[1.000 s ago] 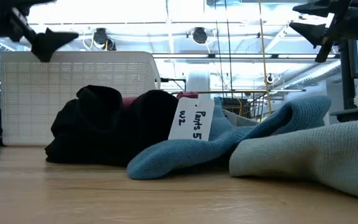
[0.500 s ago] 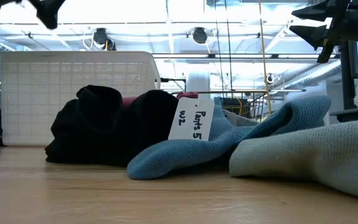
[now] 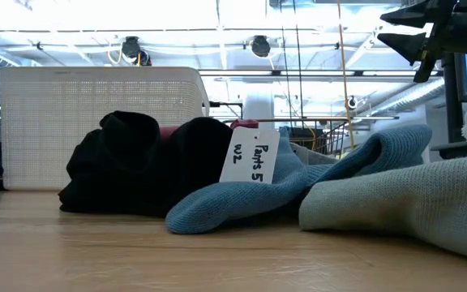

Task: Pick & Place Cloths
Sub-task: Put the red boxers into the gold wire basket

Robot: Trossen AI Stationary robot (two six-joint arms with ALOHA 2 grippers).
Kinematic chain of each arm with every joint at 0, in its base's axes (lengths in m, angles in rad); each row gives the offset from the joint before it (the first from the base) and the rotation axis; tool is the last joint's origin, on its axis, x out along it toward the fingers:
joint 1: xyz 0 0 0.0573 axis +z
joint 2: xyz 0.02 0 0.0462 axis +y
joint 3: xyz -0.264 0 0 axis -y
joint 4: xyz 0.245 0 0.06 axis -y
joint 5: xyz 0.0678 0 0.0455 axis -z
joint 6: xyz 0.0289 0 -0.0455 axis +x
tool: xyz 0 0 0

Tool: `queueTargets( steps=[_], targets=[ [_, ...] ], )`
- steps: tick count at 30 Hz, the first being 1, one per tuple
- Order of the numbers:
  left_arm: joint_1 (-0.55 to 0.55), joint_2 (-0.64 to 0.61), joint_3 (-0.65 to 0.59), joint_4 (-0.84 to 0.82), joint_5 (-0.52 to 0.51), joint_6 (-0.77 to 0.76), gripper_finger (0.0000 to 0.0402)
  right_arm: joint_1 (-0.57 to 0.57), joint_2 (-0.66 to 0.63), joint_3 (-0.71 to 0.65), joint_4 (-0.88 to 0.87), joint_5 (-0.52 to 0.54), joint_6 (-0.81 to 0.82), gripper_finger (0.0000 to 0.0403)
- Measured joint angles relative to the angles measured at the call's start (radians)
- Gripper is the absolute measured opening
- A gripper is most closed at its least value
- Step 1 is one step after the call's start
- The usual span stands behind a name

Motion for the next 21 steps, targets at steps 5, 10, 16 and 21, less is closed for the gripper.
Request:
queueTargets(
  steps=[5,10,16,21],
  targets=[
    [0.003,0.079,0.018,0.104,-0.032,0.059,0.0397,0.000,0.000,0.000,-0.005,0.000,0.000,0.0167],
    [0.007,0.102,0.019,0.129,-0.087,-0.006,0.0397,0.000,0.000,0.000,-0.042,0.000,0.000,0.0167],
    [0.007,0.134,0.019,0.127,-0.097,-0.087,0.0397,0.000,0.000,0.000,-0.053,-0.003,0.000,0.0167],
    [0.007,0.171,0.019,0.128,-0.147,-0.112,0.0397,0.001,0.000,0.000,-0.053,-0.005,0.018,0.0167]
  ],
)
